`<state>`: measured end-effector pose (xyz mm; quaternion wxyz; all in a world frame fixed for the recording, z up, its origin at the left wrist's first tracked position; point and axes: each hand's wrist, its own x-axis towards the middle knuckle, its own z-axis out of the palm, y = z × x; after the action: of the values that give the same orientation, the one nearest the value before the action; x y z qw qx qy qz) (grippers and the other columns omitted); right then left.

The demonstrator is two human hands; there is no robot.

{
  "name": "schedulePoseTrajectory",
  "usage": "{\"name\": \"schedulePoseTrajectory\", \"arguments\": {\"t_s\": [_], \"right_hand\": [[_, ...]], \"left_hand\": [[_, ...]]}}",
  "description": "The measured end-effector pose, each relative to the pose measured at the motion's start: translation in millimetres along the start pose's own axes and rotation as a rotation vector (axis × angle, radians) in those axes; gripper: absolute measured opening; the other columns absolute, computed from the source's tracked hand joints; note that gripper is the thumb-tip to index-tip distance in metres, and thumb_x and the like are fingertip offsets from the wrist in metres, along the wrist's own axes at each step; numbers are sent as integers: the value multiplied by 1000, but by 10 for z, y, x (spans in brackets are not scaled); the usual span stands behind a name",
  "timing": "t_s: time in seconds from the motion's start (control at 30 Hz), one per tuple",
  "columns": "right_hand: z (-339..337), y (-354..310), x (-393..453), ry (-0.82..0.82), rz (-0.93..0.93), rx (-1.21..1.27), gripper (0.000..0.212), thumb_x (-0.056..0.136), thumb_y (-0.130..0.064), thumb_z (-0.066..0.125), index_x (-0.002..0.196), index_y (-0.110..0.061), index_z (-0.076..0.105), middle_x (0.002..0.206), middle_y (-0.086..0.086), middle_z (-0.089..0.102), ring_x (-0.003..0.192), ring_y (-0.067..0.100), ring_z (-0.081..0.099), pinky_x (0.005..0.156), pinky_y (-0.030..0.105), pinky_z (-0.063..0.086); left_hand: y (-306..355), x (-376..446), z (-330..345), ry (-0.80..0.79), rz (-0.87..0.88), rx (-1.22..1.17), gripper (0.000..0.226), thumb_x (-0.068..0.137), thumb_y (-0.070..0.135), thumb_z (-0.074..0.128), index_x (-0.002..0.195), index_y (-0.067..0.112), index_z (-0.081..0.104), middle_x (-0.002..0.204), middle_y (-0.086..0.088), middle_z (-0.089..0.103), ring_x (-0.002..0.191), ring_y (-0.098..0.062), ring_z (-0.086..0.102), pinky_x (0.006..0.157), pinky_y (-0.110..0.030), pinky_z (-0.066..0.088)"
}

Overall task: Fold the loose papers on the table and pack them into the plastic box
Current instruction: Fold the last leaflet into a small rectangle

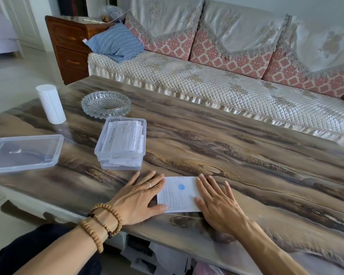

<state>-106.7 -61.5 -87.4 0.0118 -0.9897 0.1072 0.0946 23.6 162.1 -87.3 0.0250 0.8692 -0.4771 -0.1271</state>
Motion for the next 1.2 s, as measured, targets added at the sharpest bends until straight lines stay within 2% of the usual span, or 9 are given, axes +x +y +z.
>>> {"name": "schedulePoseTrajectory", "arguments": {"t_s": [0.23, 0.43, 0.53, 0.6, 0.73, 1.0, 1.07, 1.13, 1.2], "right_hand": [[-74, -677, 116, 32, -34, 70, 69, 97, -54, 1, 155, -17, -2, 161, -2, -15, 149, 15, -15, 119, 50, -10], [47, -350, -53, 14, 135, 89, 87, 81, -65, -20, 155, -22, -5, 163, -7, -12, 150, 13, -11, 120, 51, 0], [-95, -115, -173, -38, 193, 176, 61, 101, -50, 15, 154, -21, 18, 163, -7, 10, 150, 16, 7, 120, 46, 16], [-258, -68, -189, 65, 241, 411, 30, 98, -37, 41, 117, -23, 58, 129, -7, 57, 124, 24, 51, 97, 39, 46], [-380, -179, -103, 258, 555, 988, 13, 71, -36, 66, 77, -24, 63, 84, 9, 66, 76, 29, 63, 62, 41, 49], [-338, -138, -107, 165, 569, 1270, 16, 79, -5, 72, 96, -4, 70, 88, 17, 70, 62, 20, 59, 50, 30, 46], [-310, -168, -111, 87, 489, 1189, 17, 84, -5, 67, 100, -10, 71, 89, 14, 73, 55, 15, 59, 52, 30, 46], [-265, -199, -106, 94, 437, 1123, 18, 86, -5, 64, 101, -13, 69, 89, 12, 74, 53, 12, 60, 53, 29, 46], [-256, -204, -64, 155, 432, 1165, 18, 88, -5, 61, 103, -12, 67, 90, 9, 73, 60, 14, 63, 52, 28, 45]], "left_hand": [[11, 16, 4, 0, -4, -28, 101, 72, 82, 9, 156, 25, 1, 161, 14, -10, 146, -4, -17, 120, -38, -11], [29, -1, -11, -41, -26, -38, 106, 68, 81, 3, 155, 22, -2, 162, 11, -12, 147, -7, -17, 118, -40, -14], [40, 2, -15, -54, -39, -37, 90, 86, 75, 22, 155, 22, -3, 161, 11, -13, 147, -8, -17, 119, -41, -14], [40, 1, -7, -51, -42, -39, 87, 89, 71, 26, 156, 22, -2, 161, 11, -12, 147, -7, -17, 120, -42, -13], [51, -15, 28, -11, -42, -27, 96, 78, 79, 5, 156, 22, -2, 161, 10, -11, 146, -6, -18, 119, -40, -13], [71, -32, 89, 97, -34, -41, 106, 65, 79, -9, 156, 23, -3, 161, 13, -11, 146, -4, -17, 118, -35, -14], [113, -101, 45, 119, -38, -75, 109, 66, 83, -5, 156, 24, 9, 162, 14, -1, 149, -7, -5, 120, -33, -5], [148, -162, -8, 258, -59, -99, 95, 76, 81, 11, 147, 24, 36, 155, 13, 27, 139, -14, 35, 113, -32, 29], [106, -215, -107, 563, -78, -53, 59, 84, 61, 41, 123, 22, 60, 128, 8, 53, 97, -16, 65, 74, -31, 55]]}}
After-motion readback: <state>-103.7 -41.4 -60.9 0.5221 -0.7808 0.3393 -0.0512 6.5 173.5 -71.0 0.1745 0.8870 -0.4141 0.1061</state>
